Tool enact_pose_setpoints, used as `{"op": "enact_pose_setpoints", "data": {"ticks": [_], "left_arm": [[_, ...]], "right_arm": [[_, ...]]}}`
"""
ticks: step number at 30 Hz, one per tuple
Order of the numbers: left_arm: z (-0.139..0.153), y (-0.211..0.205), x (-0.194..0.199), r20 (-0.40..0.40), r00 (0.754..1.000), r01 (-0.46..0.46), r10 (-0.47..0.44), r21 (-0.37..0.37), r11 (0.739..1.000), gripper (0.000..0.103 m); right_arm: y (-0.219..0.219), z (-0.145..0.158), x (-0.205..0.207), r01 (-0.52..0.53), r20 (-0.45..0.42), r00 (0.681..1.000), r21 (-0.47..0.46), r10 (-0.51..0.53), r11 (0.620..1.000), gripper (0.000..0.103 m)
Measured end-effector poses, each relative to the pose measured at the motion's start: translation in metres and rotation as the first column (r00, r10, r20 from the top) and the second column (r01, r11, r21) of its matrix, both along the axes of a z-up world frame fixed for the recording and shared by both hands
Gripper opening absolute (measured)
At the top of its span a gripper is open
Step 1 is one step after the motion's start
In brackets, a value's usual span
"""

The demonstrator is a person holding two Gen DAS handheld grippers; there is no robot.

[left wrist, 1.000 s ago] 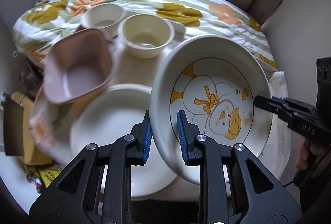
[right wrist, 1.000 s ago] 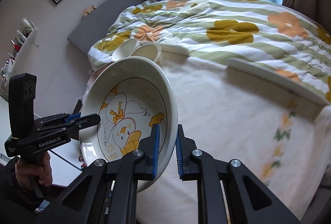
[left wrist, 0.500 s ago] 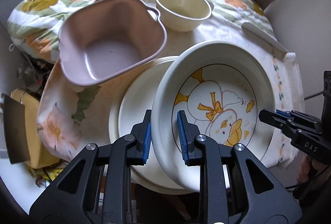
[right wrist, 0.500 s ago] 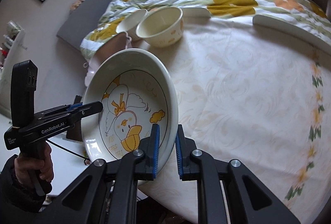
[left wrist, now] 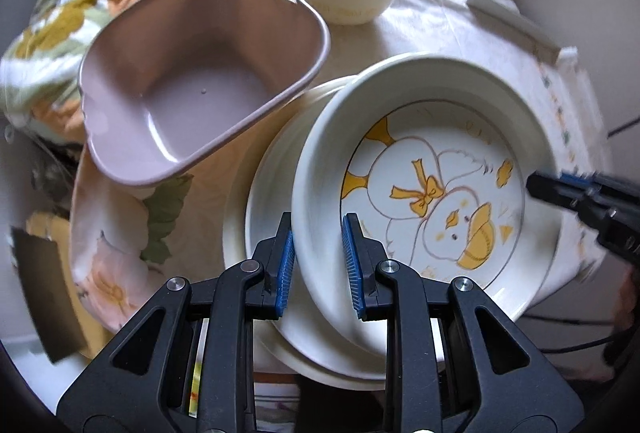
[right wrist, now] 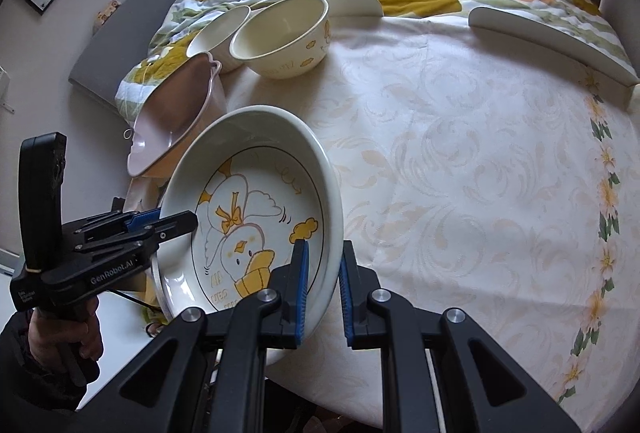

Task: Organize plates and bowls

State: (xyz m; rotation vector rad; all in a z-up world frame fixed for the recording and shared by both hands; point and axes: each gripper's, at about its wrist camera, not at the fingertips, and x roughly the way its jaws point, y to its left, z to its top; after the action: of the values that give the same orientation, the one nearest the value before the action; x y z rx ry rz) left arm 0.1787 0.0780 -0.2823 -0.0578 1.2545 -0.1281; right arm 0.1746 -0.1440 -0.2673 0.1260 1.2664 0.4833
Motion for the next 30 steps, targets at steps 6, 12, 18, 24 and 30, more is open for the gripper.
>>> {"op": "enact_pose_setpoints", "data": {"ticks": [6, 12, 18, 24, 30], "left_arm": [[0.005, -0.017, -0.006, 0.053, 0.995, 0.080, -0.089, 0.154, 0.985, 0.021], [0.004, -0.037, -0.018, 0.095, 0.977, 0.148, -0.191, 0.343, 0.928, 0.021], [0.001, -0.045, -0.024, 0.114, 0.965, 0.167, -0.238, 0.435, 0.885, 0.021], [0.001, -0.043, -0.028, 0.116, 0.963, 0.165, -0.243, 0.462, 0.871, 0.021], [0.002, -0.042, -0.029, 0.123, 0.964, 0.149, -0.237, 0.488, 0.860, 0.021]], "right_arm": [[-0.001, 0.000, -0.002, 0.023, 0.006, 1.000, -0.013, -0.023, 1.000, 0.013], [0.004, 0.002, -0.007, 0.026, 0.031, 0.999, -0.044, -0.025, 0.999, 0.013], [0.008, 0.001, -0.011, 0.026, 0.043, 0.999, -0.061, -0.023, 0.998, 0.013], [0.012, -0.001, -0.012, 0.026, 0.048, 0.999, -0.069, -0.023, 0.997, 0.013], [0.021, -0.004, -0.015, 0.017, 0.062, 0.998, -0.116, -0.010, 0.993, 0.013]]}}
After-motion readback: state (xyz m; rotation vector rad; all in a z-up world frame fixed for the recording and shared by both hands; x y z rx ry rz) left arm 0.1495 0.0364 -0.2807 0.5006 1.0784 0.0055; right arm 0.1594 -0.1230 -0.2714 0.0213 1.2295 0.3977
